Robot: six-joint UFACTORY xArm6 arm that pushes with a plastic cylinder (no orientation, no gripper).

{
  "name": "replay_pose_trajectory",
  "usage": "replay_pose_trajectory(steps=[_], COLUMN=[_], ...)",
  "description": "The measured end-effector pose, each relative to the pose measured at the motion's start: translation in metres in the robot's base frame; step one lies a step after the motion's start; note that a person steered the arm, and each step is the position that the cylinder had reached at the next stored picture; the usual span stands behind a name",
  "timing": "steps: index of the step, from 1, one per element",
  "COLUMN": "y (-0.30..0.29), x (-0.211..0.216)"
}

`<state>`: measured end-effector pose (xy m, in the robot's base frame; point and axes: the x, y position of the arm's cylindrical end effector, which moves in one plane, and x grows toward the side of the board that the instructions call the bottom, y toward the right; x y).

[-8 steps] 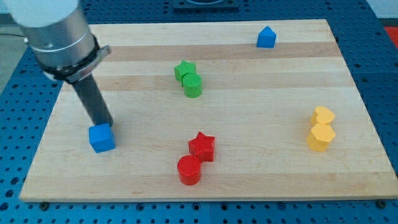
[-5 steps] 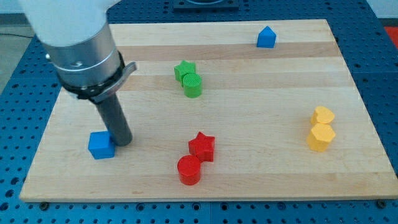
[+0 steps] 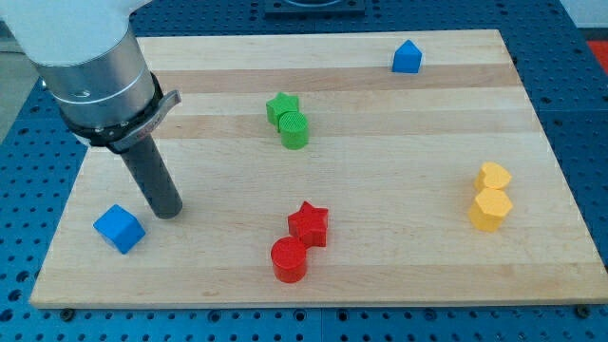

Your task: Move the blue cube to the bottom left of the board

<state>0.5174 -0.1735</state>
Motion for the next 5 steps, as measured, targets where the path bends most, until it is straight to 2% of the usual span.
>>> replay_pose_trajectory(steps=[5], y=[0.028], x=[-0.001])
